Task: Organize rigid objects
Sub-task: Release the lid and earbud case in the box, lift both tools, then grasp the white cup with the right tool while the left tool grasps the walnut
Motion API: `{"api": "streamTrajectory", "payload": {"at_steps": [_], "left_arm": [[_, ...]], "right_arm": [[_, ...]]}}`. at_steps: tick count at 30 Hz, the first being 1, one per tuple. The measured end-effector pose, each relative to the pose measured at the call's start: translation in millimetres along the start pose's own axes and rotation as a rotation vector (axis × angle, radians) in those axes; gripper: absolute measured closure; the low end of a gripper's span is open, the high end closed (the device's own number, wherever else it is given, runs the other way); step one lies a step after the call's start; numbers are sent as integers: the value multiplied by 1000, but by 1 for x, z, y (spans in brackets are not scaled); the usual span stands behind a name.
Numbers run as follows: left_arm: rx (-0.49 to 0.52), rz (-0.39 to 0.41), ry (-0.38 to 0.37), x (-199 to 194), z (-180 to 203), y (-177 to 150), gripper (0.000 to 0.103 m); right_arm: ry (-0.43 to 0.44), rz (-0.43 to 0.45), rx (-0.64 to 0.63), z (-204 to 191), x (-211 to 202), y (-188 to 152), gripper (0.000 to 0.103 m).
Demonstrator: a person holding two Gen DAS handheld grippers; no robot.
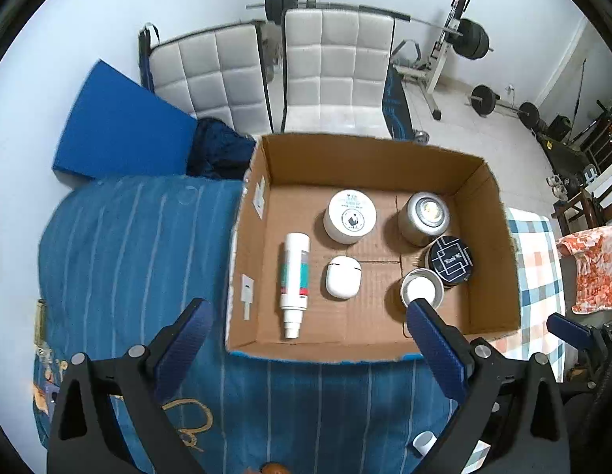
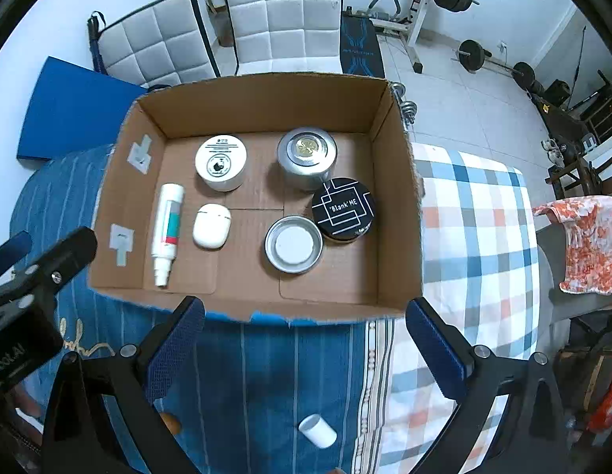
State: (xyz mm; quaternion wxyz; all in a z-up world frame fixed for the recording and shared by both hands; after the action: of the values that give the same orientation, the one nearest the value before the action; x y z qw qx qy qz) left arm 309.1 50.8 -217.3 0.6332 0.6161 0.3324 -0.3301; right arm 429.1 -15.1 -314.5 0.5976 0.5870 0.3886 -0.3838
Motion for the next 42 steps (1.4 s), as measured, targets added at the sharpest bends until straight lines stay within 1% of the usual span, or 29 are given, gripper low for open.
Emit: {"api": "streamTrajectory", "payload": {"at_steps": [6,11,15,19,21,23,26,28,31,33,34,35,36,37,38,39,40,41,42], "left_arm": [[24,40,3,-33,6,-10,2],[43,82,6,-56,14,-18,2],[38,107,-5,-74,19,-22,2],[34,116,-12,-87,21,-32,2],[37,113,-8,-90,21,-41,2],[47,107,13,-91,19,-55,2],[54,54,66,-79,10,-84,2],[31,-11,94,-63,-1,-109,2],[-41,-152,128,-30,-22,-156,2],[-103,-219,127,-12,-34,-181,2],[-154,-263,127,0,-43,-197,2],[-189,-288,126,6,-48,-207,2],[-245,-325,125,16,-55,-220,2],[-295,-355,115,25,-61,-231,2],[-336,-370,97,31,-66,-242,3],[-376,-388,86,38,-70,-250,7],[-412,-407,79,45,-73,-257,11],[-450,-421,59,52,-76,-262,13],[-484,-435,43,59,-78,-267,19]], "right_arm": [[15,43,9,2,-32,-17,0],[6,95,1,6,-56,-30,0],[30,119,11,10,-75,-36,0],[61,110,8,14,-87,-43,0],[68,93,3,17,-88,-50,0],[79,58,-3,22,-81,-64,0],[78,-19,-46,28,-56,-93,0],[75,-85,-87,28,-29,-116,0],[51,-200,-132,30,21,-153,0],[54,-262,-140,30,49,-172,0],[64,-292,-136,30,65,-182,1],[71,-311,-131,30,76,-189,1],[75,-342,-121,30,90,-198,4],[75,-364,-113,30,99,-203,12],[74,-390,-101,30,109,-210,18],[73,-412,-87,31,117,-216,29],[69,-433,-74,31,124,-222,33],[57,-411,-75,31,123,-223,33],[50,-383,-78,29,121,-222,36]]}}
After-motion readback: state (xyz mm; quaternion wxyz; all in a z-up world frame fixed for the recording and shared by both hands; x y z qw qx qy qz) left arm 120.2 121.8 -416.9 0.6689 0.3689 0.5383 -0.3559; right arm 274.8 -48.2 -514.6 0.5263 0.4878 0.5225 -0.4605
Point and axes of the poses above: each gripper's, at about its wrist camera, not at the fingertips, and x roughly the way its jaws point, z to its right, y to its top, the point moved 2 cm from there along x, roughly the way its jaws point, and after that the axes turned 10 degrees about z, right-handed, at the moved point
